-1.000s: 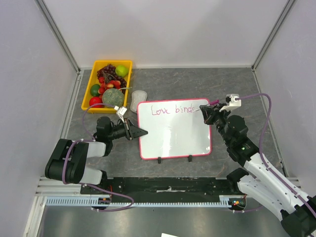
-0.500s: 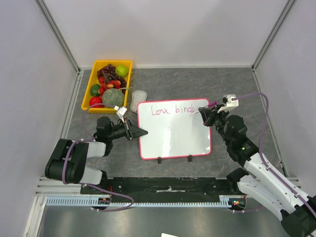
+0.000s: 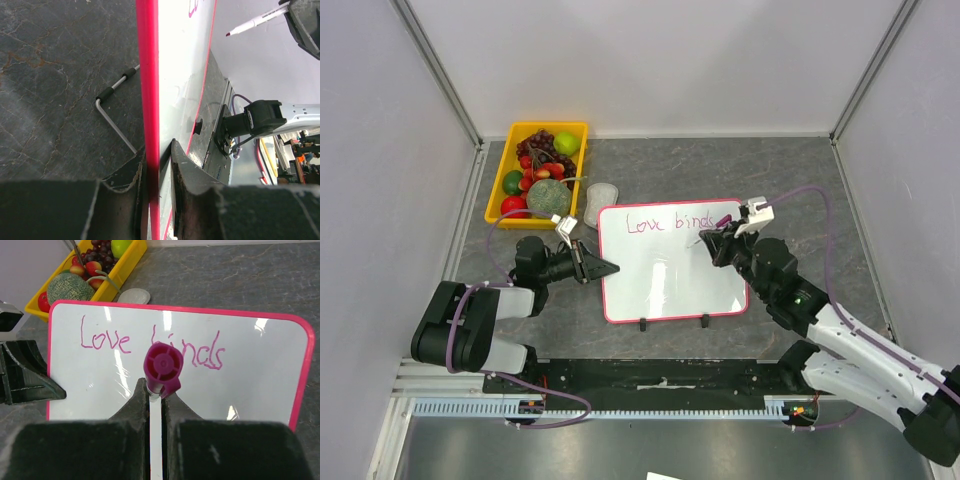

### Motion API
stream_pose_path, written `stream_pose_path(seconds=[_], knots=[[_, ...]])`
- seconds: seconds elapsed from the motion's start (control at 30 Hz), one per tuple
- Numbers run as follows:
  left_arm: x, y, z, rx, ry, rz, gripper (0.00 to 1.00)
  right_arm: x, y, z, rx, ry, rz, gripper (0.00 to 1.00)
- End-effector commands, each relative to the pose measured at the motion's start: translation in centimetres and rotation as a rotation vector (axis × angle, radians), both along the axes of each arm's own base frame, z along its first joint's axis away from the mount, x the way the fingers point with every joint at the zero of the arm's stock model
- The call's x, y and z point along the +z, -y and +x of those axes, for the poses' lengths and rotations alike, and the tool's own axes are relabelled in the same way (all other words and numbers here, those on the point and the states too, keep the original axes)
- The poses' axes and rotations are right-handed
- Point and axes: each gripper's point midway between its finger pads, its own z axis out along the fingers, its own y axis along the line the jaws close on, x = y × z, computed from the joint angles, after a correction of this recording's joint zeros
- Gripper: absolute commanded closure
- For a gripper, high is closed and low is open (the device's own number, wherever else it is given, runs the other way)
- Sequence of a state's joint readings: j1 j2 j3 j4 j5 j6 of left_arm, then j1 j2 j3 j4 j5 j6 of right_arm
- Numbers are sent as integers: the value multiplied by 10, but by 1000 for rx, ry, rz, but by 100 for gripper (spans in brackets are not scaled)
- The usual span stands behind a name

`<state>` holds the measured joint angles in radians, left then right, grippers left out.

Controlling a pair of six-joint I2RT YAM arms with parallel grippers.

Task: Write a sentence on the whiteboard
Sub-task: Write with the whiteboard marker on the whiteboard.

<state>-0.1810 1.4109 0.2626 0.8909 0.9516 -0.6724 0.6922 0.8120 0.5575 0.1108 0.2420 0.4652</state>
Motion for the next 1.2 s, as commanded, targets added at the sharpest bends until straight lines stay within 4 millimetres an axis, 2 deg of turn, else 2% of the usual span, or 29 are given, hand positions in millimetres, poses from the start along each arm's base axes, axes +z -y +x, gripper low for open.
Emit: stream_pose_path(seconds=[0.0, 0.4, 0.7, 0.97, 1.17], knots=[[-2, -3, 7, 23, 57, 32, 98, 38, -14, 2, -17, 89, 24, 100], [-3, -2, 6, 20, 54, 32, 98, 58, -79, -1, 75, 128, 74, 100], [-2, -2, 6, 17, 55, 29, 98, 53, -119, -5, 131, 128, 83, 100], [-2, -2, 6, 17, 54, 30, 98, 43, -139, -5, 136, 117, 99, 100], [-2, -2, 5, 16, 55, 29, 98, 30, -146, -1, 123, 103, 77, 100]])
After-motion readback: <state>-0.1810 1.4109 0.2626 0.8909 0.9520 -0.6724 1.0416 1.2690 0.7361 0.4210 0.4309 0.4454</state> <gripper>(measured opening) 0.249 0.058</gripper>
